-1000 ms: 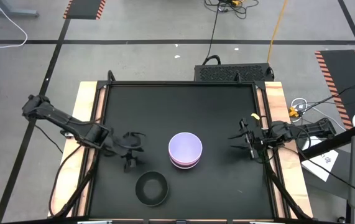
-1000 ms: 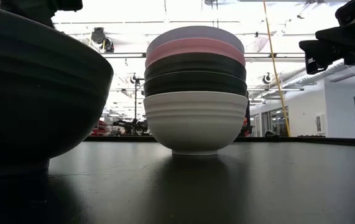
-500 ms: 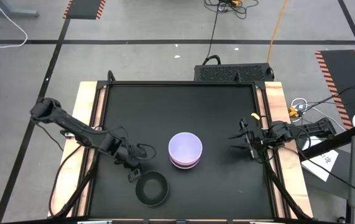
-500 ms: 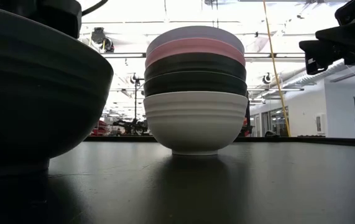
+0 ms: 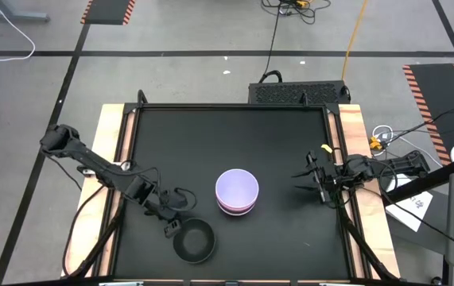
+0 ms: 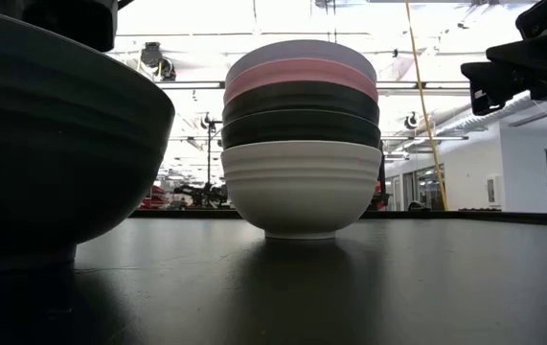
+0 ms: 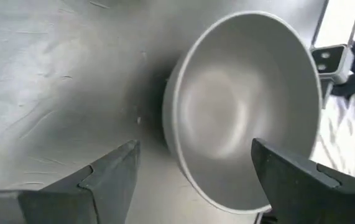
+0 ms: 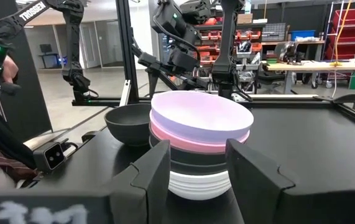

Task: Nest bowls inside each other
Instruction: Stack the black bowl into the purple bowl

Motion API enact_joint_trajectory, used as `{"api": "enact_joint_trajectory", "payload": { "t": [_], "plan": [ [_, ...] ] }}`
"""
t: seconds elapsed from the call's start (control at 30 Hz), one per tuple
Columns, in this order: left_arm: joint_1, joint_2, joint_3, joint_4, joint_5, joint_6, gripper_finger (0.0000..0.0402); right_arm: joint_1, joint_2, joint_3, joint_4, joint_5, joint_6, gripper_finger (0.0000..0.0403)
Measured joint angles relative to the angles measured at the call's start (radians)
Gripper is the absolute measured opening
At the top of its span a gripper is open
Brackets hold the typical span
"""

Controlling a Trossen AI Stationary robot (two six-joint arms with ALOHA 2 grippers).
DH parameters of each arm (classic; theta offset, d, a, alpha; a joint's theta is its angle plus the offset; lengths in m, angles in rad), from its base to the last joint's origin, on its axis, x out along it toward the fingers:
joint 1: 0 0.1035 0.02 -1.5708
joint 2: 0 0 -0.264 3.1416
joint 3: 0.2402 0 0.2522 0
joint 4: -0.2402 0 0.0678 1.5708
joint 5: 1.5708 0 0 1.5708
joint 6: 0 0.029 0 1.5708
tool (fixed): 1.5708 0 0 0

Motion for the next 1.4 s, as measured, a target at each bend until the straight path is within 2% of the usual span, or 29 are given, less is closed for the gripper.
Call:
{"api": "enact_joint_trajectory", "payload": {
  "t": [0.17,0.43,0.7,0.83,1.13,1.4],
  "plan": [
    [-0.006,0.026,0.000,-0.014,-0.028,-0.020,0.0310,0.000,0.000,-0.001,0.000,0.000,-0.002,0.0146],
    [0.001,0.145,-0.002,-0.011,0.008,0.008,0.0310,0.000,0.000,-0.001,0.000,0.000,-0.002,0.0146],
    [0.012,0.164,-0.002,-0.010,0.009,0.043,0.0304,0.000,0.000,-0.001,0.001,0.000,0.000,0.0146],
    [0.012,0.164,-0.002,-0.010,0.013,0.066,0.0250,0.000,0.000,-0.001,0.002,-0.001,0.001,0.0146],
    [0.017,0.164,-0.002,-0.010,0.005,0.161,0.0019,0.000,0.000,-0.001,0.003,-0.001,0.001,0.0146],
    [0.029,0.163,-0.001,0.003,-0.059,0.246,0.0006,0.000,0.000,0.000,0.002,-0.001,0.001,0.0146]
  ]
}}
